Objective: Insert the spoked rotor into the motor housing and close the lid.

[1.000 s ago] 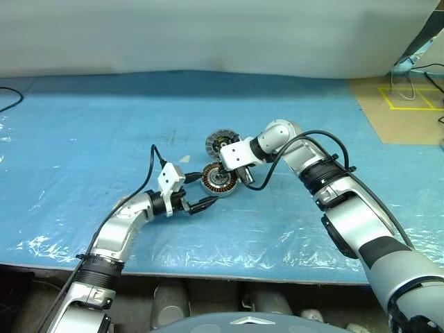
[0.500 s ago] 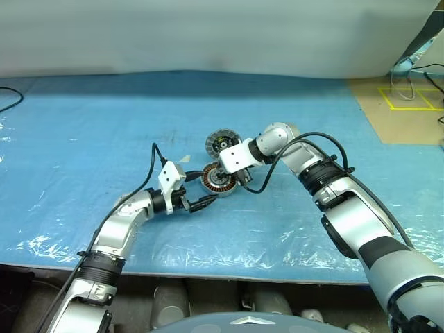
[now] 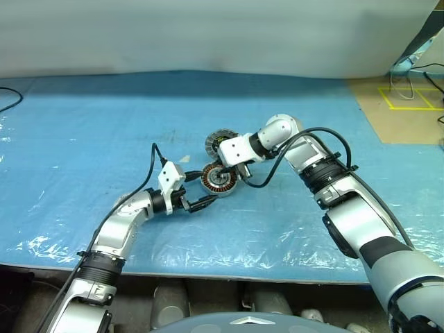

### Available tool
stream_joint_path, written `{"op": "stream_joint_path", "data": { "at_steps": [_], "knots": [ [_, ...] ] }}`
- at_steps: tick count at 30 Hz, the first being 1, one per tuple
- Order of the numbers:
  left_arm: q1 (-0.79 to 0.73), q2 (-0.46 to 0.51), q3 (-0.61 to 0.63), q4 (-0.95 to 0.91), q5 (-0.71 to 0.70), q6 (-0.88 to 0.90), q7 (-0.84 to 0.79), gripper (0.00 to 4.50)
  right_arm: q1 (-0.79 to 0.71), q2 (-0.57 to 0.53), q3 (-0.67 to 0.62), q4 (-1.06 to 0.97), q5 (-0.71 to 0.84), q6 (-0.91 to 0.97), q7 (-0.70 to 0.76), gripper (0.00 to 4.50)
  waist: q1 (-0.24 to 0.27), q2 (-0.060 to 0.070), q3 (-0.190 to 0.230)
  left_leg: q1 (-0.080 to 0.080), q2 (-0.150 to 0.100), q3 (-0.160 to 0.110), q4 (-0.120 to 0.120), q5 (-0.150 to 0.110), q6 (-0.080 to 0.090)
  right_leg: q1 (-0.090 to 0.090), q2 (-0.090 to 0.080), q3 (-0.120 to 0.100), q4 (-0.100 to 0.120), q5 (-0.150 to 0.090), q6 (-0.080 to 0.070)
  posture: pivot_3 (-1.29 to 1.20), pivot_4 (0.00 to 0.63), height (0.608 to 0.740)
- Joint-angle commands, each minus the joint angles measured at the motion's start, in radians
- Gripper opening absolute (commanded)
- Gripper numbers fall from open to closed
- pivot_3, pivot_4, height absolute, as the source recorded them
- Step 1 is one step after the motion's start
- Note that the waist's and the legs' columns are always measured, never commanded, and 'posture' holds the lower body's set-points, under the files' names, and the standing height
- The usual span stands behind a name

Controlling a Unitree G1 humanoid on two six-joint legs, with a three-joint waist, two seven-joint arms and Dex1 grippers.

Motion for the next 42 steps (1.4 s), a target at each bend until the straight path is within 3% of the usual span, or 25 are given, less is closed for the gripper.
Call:
{"op": "stream_joint_path", "data": {
  "at_steps": [1, 20, 28, 35, 42],
  "knots": [
    [0.014, 0.015, 0.015, -0.034, -0.013, -0.004, -0.013, 4.5, 0.025, 0.0, -0.018, -0.049, 0.033, 0.02, 0.002, 0.04, 0.0, 0.0, 0.0, 0.0, 0.0, 0.0, 0.0, 0.0, 0.0, 0.0, 0.0, 0.0, 0.0, 0.0, 0.0, 0.0, 0.15, 0.74],
    [0.011, 0.033, 0.021, -0.054, -0.023, 0.019, -0.019, 4.5, 0.101, 0.041, -0.022, 0.085, 0.03, 0.137, -0.094, 0.04, 0.0, 0.0, 0.0, 0.0, 0.0, 0.0, 0.0, -0.001, -0.001, 0.0, 0.0, 0.0, 0.0, 0.0, 0.0, 0.0, 0.15, 0.74],
    [0.009, 0.039, 0.022, -0.083, -0.031, 0.05, -0.004, 4.5, 0.215, 0.048, -0.006, -0.022, 0.015, 0.144, -0.129, 0.04, -0.001, 0.0, 0.0, 0.009, 0.0, 0.0, -0.001, -0.002, -0.003, 0.007, 0.0, 0.001, 0.0, 0.0, 0.0, 0.0, 0.15, 0.74],
    [-0.035, 0.024, 0.012, -0.053, -0.021, 0.061, 0.002, 4.5, 0.255, 0.076, -0.008, 0.051, -0.039, 0.176, -0.309, 0.04, -0.01, 0.0, 0.0, 0.016, 0.0, 0.001, -0.004, -0.002, -0.004, 0.011, 0.0, 0.003, 0.0, 0.0, 0.0, 0.0, 0.15, 0.74],
    [-0.052, 0.019, 0.01, -0.022, -0.013, 0.051, -0.005, 4.5, 0.357, -0.002, 0.074, -0.034, -0.103, 0.127, -0.298, 0.04, -0.014, 0.001, -0.001, 0.023, 0.0, 0.0, -0.006, -0.002, -0.004, 0.022, 0.0, 0.004, -0.004, -0.005, 0.008, 0.0, 0.15, 0.74]
  ]
}}
